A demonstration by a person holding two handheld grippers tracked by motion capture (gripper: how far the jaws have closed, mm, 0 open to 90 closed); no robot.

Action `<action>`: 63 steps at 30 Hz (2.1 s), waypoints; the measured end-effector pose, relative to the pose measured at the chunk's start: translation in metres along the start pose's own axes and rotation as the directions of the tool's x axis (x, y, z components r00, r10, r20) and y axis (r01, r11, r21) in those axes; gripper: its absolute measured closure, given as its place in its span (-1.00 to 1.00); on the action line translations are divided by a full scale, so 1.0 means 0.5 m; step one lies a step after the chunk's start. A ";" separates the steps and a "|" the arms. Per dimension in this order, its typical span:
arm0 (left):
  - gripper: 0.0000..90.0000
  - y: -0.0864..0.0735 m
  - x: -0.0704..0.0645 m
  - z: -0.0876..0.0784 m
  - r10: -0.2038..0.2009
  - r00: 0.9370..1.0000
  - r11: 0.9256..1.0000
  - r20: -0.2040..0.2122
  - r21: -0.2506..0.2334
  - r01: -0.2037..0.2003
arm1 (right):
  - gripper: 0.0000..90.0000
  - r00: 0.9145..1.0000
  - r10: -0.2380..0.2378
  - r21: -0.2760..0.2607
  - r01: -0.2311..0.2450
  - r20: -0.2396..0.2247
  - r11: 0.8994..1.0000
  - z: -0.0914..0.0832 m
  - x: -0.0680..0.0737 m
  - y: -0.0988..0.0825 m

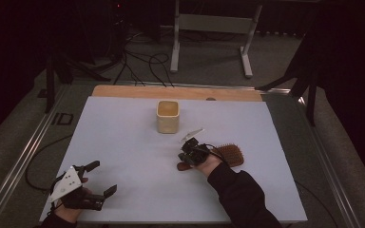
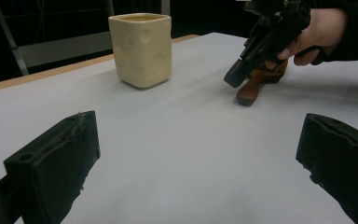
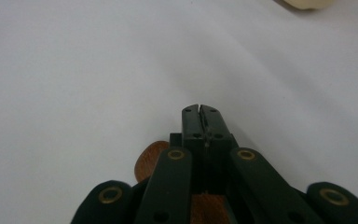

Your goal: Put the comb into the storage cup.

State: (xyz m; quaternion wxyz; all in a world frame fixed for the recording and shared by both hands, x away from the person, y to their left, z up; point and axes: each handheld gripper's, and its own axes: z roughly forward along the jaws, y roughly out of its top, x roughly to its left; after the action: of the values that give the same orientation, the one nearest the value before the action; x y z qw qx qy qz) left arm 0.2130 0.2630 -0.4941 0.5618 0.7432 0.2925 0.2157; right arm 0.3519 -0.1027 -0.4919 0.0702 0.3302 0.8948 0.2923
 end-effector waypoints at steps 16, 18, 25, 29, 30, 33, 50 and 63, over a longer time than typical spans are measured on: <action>-1.00 0.000 -0.001 0.001 0.004 1.000 1.000 0.003 0.006 -0.004 | 1.00 1.000 0.003 0.038 -0.003 0.002 0.999 0.014 -0.001 -0.015; -1.00 0.000 0.000 0.001 0.003 1.000 1.000 0.003 0.007 -0.003 | 1.00 1.000 0.007 0.046 -0.007 0.002 0.999 0.014 0.002 -0.018; -1.00 0.000 0.000 0.000 0.003 1.000 1.000 0.002 0.006 -0.003 | 1.00 1.000 0.001 0.056 -0.001 -0.007 0.998 0.005 0.005 -0.038; -1.00 0.000 -0.001 0.000 0.003 1.000 1.000 0.002 0.006 -0.003 | 1.00 1.000 0.003 0.059 -0.003 -0.008 0.998 -0.002 0.008 -0.048; -1.00 0.000 -0.001 0.001 0.004 1.000 1.000 0.001 0.006 -0.004 | 1.00 1.000 -0.004 0.062 0.004 -0.005 0.998 -0.008 0.010 -0.055; -1.00 0.000 -0.001 0.001 0.005 1.000 1.000 0.001 0.007 -0.005 | 1.00 1.000 -0.002 0.065 0.003 -0.008 0.998 -0.012 0.012 -0.060; -1.00 0.000 -0.001 0.001 0.003 1.000 1.000 0.000 0.007 -0.003 | 1.00 1.000 -0.026 0.082 0.026 -0.010 0.996 -0.059 0.030 -0.124; -1.00 0.000 0.000 0.002 0.001 1.000 1.000 0.000 0.008 -0.001 | 1.00 1.000 -0.002 0.092 0.001 0.009 0.996 -0.102 0.016 -0.179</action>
State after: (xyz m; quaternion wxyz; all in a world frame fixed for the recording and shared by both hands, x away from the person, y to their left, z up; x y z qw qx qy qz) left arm 0.2135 0.2622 -0.4944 0.5588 0.7455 0.2928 0.2150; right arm 0.2804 -0.1766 -0.5007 0.0595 0.3336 0.9072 0.2492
